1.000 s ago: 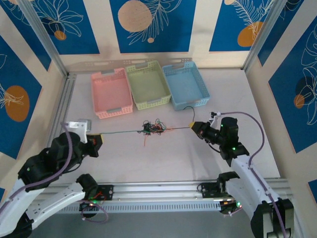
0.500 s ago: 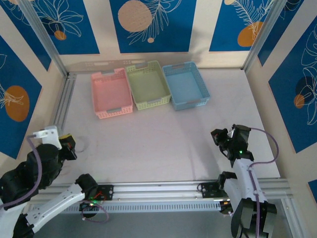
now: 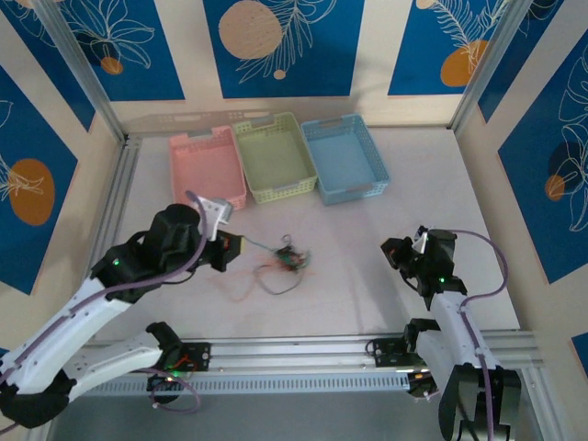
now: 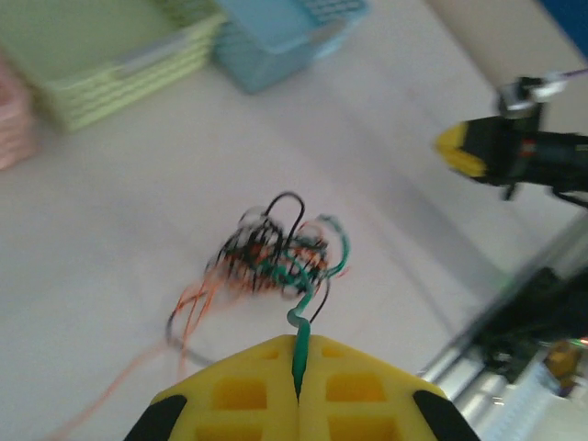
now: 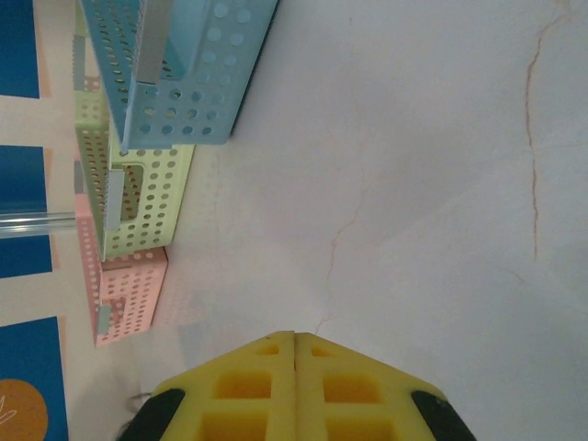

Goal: Untangle the cables

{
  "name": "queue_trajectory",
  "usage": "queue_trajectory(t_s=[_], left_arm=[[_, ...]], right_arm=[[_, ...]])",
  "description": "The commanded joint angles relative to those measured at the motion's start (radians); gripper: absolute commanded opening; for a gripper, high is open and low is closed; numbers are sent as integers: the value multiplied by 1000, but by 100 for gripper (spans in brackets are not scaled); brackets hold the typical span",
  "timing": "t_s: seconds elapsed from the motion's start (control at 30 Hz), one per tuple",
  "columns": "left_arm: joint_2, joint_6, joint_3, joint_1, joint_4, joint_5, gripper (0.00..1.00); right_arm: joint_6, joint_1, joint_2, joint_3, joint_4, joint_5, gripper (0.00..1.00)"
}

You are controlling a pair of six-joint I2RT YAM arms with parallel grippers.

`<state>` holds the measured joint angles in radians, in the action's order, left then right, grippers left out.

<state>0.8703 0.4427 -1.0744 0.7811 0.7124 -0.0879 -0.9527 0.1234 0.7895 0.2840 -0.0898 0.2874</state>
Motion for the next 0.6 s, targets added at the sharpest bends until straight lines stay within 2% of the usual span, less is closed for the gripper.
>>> queue_trajectory(t_s=[0.0, 0.13, 0.2, 0.27, 0.33, 0.37, 0.43, 0.57], left_arm=[[25, 9, 4, -2, -187, -176, 0], [96, 29, 75, -2, -156, -38, 0], [123, 47, 124, -3, -149, 1, 0], [128, 69, 186, -4, -151, 31, 0], [117, 85, 243, -4, -161, 42, 0], [113, 93, 273, -4, -163, 44, 0], [106, 108, 318, -4, -162, 46, 0], [83, 141, 396, -4, -186, 13, 0]], right_arm=[[21, -6, 1, 17, 7, 1, 0], [23, -11, 2, 19, 9, 4, 0], [29, -18, 7, 23, 10, 6, 4], [40, -34, 17, 34, 10, 10, 10], [60, -62, 31, 53, 10, 10, 26], [76, -87, 43, 70, 8, 15, 32], [109, -153, 75, 113, -14, 2, 37], [167, -347, 169, 219, -85, -33, 41]])
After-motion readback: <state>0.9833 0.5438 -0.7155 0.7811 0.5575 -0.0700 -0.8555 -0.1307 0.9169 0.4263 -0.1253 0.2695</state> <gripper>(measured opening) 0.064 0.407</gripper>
